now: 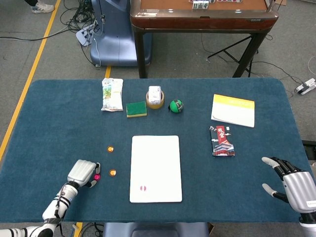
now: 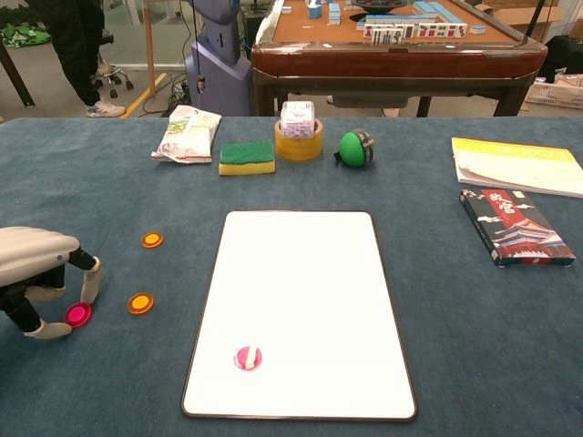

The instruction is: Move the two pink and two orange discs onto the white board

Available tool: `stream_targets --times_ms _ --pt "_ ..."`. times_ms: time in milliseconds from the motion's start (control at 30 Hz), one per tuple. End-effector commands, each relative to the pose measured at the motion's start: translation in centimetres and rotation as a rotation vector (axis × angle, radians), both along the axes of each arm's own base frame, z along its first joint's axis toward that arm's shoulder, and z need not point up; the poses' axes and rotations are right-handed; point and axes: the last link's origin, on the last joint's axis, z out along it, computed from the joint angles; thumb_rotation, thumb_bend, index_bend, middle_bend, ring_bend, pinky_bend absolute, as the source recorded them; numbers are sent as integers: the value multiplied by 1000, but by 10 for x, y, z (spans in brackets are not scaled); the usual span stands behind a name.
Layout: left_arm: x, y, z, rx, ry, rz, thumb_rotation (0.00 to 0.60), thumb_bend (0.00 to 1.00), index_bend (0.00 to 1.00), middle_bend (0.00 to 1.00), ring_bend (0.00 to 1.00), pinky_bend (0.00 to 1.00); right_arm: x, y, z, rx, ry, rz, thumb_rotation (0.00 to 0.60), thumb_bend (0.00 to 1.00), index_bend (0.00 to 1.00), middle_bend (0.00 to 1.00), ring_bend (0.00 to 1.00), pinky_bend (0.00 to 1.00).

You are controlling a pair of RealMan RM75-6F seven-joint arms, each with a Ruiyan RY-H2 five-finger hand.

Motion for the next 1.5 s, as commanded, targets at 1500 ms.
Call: stream_targets --times_ms 1500 --pt "156 22 -35 -108 -122 -226 600 274 623 1000 1000 1000 0 22 19 -69 -50 60 600 0 262 313 343 627"
